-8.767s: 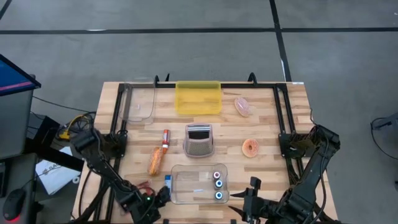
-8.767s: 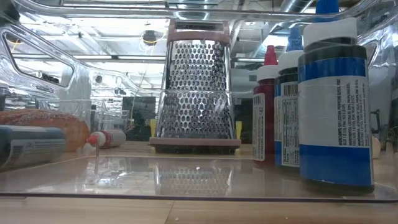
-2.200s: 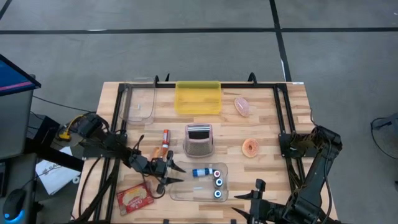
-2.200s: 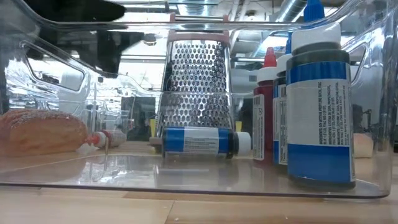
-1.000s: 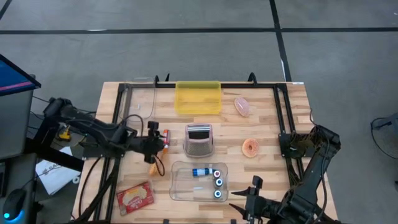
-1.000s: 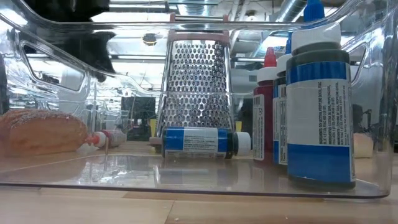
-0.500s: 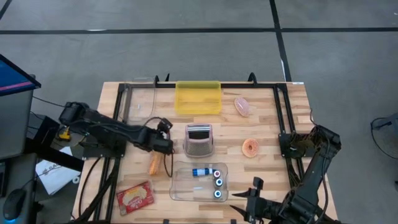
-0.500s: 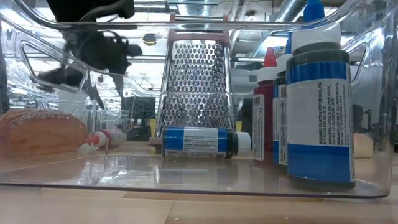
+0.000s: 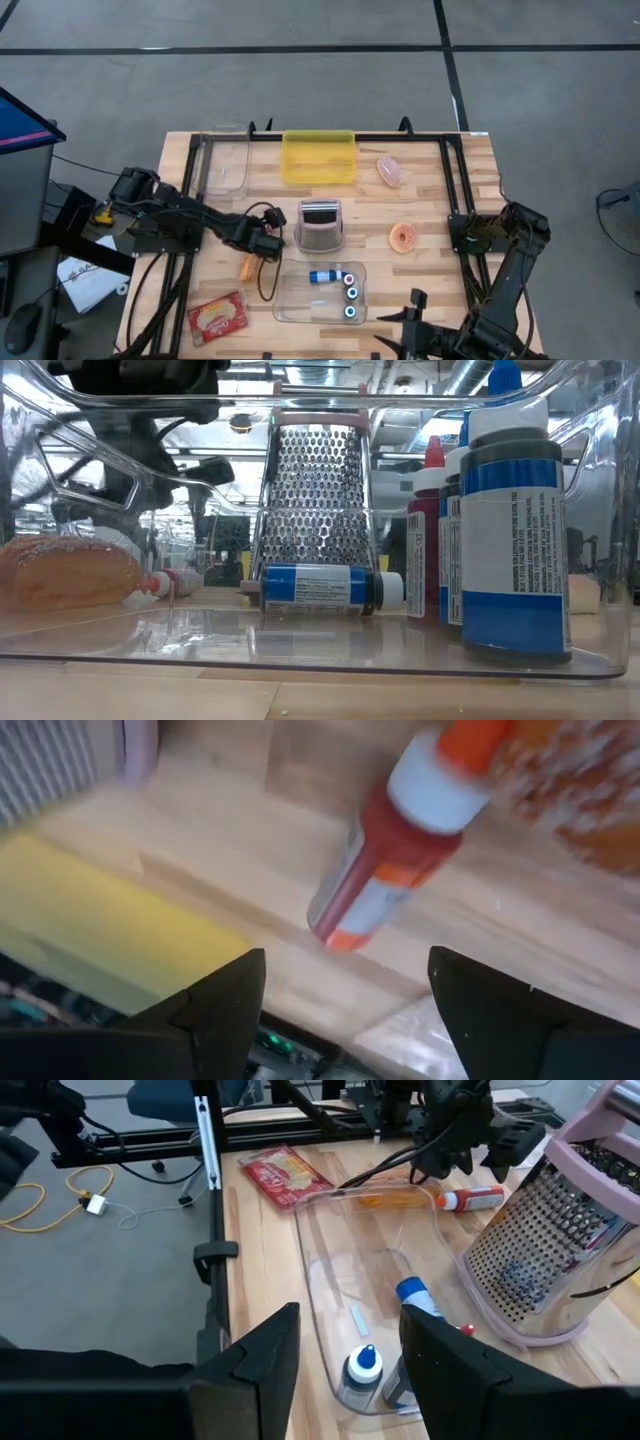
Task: Pick & Place Food Item
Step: Put the orange food coloring bottle into the bottom transparent bin
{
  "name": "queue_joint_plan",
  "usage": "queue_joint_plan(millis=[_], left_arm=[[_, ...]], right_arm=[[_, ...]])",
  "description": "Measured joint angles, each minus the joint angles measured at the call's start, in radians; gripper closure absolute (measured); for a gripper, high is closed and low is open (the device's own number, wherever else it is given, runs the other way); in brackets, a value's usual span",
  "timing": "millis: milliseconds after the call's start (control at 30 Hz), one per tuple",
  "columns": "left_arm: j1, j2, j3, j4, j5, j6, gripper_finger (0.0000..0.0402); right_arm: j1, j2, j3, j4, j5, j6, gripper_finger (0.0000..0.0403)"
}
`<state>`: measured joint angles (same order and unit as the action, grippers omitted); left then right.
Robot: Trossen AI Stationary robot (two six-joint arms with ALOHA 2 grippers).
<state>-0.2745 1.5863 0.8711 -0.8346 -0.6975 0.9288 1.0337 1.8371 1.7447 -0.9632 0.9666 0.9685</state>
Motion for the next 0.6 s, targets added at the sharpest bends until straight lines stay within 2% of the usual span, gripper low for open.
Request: queue_joint_plan(millis=[133, 600], left_arm=[[0.004, 0.000, 0.000, 0.031, 0.093, 0.034, 0.0125], [0.090, 0.000, -0.048, 0.065, 0.244, 0.115, 0.0128]], right_arm=[[0.007, 0.000, 0.000, 0.017, 0.000, 0.000, 0.0239], [0.012, 0.000, 0.000, 0.023, 0.003, -0.005, 0.0239]])
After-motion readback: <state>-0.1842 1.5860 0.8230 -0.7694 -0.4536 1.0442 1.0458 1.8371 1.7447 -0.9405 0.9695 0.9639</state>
